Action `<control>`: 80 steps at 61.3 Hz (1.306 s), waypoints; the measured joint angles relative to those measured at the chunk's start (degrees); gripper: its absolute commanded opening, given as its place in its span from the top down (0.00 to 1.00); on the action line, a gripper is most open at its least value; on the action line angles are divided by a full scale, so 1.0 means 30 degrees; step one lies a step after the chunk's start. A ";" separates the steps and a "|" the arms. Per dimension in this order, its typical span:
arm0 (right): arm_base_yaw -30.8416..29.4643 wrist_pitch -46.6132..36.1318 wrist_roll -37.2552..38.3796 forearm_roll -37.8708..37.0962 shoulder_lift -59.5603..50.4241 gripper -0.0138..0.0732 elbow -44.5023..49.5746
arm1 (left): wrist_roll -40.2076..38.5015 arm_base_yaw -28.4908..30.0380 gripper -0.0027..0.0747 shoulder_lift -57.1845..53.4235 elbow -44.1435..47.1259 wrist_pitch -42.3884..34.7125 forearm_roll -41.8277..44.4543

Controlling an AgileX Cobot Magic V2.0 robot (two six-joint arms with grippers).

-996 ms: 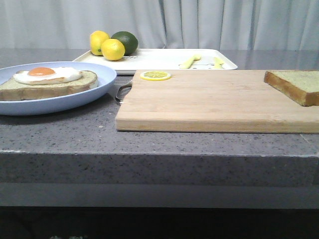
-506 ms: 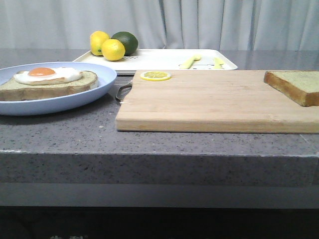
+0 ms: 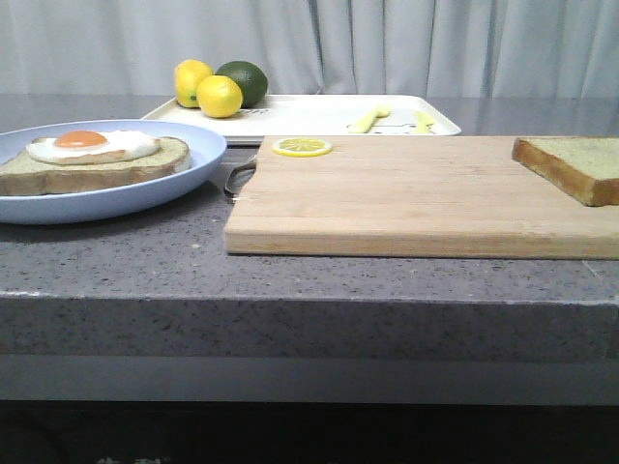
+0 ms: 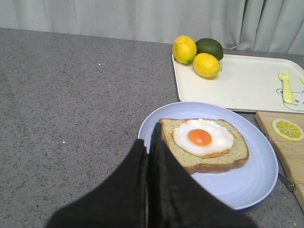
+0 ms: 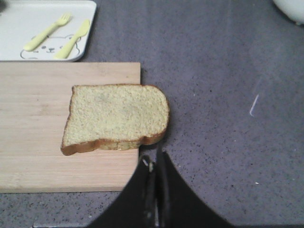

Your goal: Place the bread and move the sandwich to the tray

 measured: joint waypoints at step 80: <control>0.0000 0.8706 -0.2168 0.1474 0.9644 0.17 -0.6827 | 0.0000 -0.4728 0.33 0.0865 0.0332 0.0796 0.1145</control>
